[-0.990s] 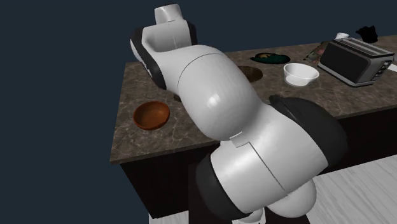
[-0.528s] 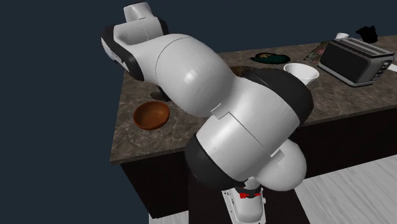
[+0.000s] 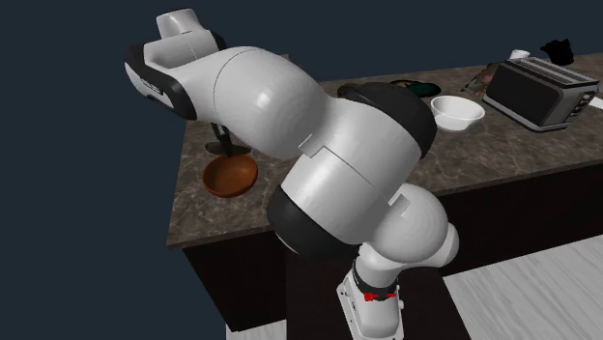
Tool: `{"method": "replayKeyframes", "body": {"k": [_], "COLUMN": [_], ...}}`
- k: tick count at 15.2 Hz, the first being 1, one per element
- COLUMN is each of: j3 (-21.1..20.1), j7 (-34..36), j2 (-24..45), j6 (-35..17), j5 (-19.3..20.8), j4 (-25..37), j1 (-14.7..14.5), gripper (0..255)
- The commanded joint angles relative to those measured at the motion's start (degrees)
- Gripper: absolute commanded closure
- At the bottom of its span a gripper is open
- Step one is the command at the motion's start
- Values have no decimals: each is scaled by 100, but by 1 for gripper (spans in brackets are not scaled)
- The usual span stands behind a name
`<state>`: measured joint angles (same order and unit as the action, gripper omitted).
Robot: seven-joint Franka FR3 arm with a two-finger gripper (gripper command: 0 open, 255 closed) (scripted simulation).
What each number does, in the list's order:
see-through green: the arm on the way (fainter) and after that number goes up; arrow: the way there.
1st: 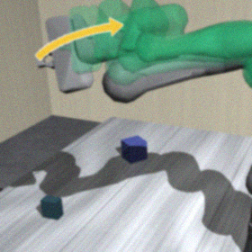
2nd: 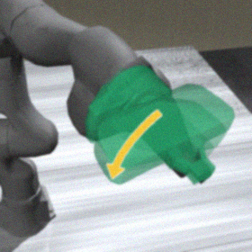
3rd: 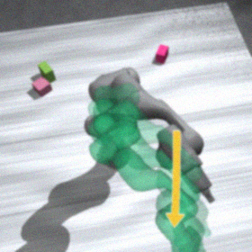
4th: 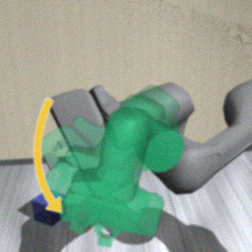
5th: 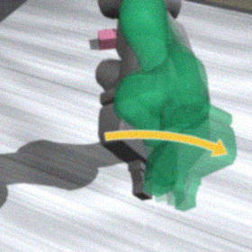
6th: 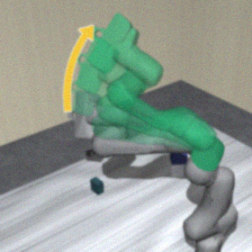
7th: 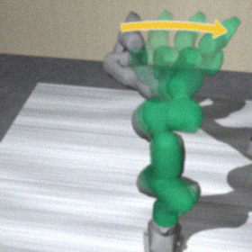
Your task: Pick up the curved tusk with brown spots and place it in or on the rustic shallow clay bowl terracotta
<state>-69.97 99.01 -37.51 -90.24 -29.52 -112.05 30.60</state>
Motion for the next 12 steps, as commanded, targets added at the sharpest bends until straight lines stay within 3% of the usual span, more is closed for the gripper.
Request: {"method": "replayKeyframes", "body": {"k": [1, 12], "j3": [-88, -495], "j7": [-7, -87], "j2": [-11, -94], "j6": [-129, -799], "j5": [-42, -287], "j4": [-103, -704], "j1": [26, 93], "gripper": [255, 255]}}
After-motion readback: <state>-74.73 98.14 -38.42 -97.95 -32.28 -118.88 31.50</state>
